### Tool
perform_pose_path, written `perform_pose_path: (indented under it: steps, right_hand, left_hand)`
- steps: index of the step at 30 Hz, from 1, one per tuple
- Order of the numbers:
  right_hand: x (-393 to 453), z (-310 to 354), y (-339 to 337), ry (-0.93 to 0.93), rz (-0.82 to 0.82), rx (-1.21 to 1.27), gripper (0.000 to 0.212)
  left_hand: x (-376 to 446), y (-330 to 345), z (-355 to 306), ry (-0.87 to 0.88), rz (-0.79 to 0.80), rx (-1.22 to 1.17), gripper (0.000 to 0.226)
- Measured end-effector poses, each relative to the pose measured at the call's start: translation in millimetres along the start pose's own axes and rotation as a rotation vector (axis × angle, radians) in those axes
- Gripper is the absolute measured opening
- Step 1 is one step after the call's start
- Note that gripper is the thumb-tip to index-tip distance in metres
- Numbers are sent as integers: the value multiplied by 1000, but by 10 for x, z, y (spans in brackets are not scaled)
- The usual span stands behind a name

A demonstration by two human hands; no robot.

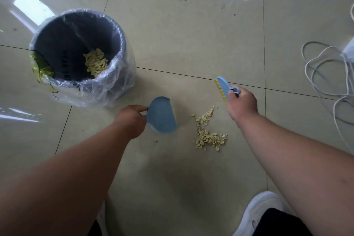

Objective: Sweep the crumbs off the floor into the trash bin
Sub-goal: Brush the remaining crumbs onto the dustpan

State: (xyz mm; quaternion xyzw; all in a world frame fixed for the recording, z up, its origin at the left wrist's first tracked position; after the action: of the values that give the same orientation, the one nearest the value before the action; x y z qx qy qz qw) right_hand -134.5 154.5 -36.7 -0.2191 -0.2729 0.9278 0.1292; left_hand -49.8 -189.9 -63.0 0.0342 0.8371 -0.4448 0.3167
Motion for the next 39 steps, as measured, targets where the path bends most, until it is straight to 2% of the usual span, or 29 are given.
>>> perform_pose_path:
  steps: [4,12,22,25,28,34,39]
  right_hand:
    - [26,-219,64,-88,187,-213,37]
    - [-325,-470,261,-190,421,-297,40]
    - [-697,-642,152,-314,568,-434,39]
    - [-757,-690,85,-302,559,-405,40]
    - [-741,-680,5,-268,485,-374,39]
    - [-567,-723,-358,-134,127,-323,34]
    - [-583,-1009,-570,21,99,-451,29]
  left_hand:
    - [9,20,22,24,2,75,38]
    - [0,64,-1,38,72,143,42]
    - [-130,136,-59,69,148,287,43]
    - [-158,162,-103,91,157,319,42]
    - [-185,197,-155,107,166,333,41]
    - [-197,308,-246,100,168,319,41]
    - [-182,376,-329,112,174,306,40]
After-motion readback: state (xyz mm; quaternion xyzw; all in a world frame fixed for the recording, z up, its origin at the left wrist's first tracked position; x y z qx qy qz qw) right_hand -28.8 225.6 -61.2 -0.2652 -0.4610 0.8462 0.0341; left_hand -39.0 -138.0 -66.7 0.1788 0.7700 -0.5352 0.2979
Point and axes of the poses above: each hand's wrist, its own x-axis towards the middle knuckle, its own y-axis out of the palm, z = x × y, the point moved 3 cm from there along x, towards the middle knuckle, and after that the axes turned 13 degrees about x, right-handed, at the moved point
